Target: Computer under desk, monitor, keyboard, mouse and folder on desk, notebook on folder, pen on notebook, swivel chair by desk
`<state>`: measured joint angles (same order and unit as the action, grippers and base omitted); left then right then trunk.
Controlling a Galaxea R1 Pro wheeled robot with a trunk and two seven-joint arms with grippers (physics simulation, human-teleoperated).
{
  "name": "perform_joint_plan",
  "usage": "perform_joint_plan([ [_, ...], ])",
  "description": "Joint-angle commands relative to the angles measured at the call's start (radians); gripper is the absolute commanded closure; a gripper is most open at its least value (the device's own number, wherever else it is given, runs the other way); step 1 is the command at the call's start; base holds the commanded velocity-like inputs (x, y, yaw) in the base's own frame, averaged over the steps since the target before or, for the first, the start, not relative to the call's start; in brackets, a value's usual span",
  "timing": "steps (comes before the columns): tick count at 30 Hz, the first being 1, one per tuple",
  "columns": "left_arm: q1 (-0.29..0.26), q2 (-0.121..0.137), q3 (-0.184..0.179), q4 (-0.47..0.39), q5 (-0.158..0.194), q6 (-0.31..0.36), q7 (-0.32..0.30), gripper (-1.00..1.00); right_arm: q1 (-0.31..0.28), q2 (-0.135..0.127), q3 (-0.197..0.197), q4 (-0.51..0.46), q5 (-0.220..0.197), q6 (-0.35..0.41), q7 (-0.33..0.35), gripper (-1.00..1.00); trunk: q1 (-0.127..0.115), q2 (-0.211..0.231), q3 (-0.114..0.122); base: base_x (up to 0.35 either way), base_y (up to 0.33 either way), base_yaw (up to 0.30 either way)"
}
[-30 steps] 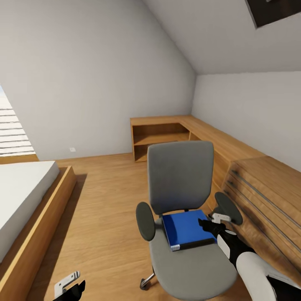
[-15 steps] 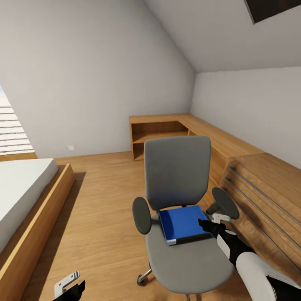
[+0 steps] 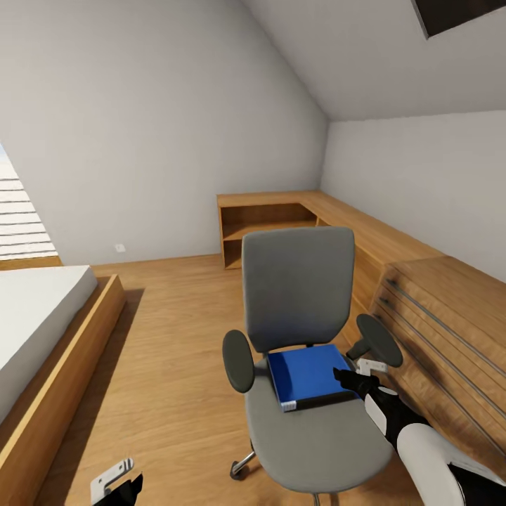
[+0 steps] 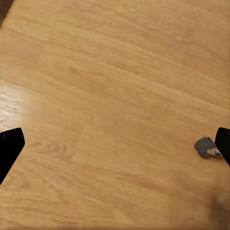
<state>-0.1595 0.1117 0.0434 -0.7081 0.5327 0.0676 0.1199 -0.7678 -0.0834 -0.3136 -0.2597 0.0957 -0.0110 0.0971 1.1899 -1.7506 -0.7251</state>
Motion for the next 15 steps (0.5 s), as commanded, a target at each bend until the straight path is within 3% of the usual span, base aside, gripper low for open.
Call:
perform_joint_plan([
  [1,0.000,0.000,0.000,0.003,0.009,-0.002,0.002,-1.00,-0.001,0.000,-0.008,0.000,0.010,-0.001,0.006,-1.00,0.000,0.000,-0.001,0.000,0.000,0.000],
  [6,0.000,0.000,-0.002,0.015,0.008,-0.052,-0.001,-1.00,-0.001,0.001,-0.008,0.000,0.010,-0.001,0.006,-1.00,0.000,0.000,-0.001,0.046,-0.024,0.000],
  [15,0.000,0.000,-0.001,0.038,0.008,-0.078,-0.002,-1.00,-0.001,0.001,-0.008,0.000,0.010,-0.001,0.006,-1.00,0.000,0.000,-0.001,0.075,-0.035,0.000],
])
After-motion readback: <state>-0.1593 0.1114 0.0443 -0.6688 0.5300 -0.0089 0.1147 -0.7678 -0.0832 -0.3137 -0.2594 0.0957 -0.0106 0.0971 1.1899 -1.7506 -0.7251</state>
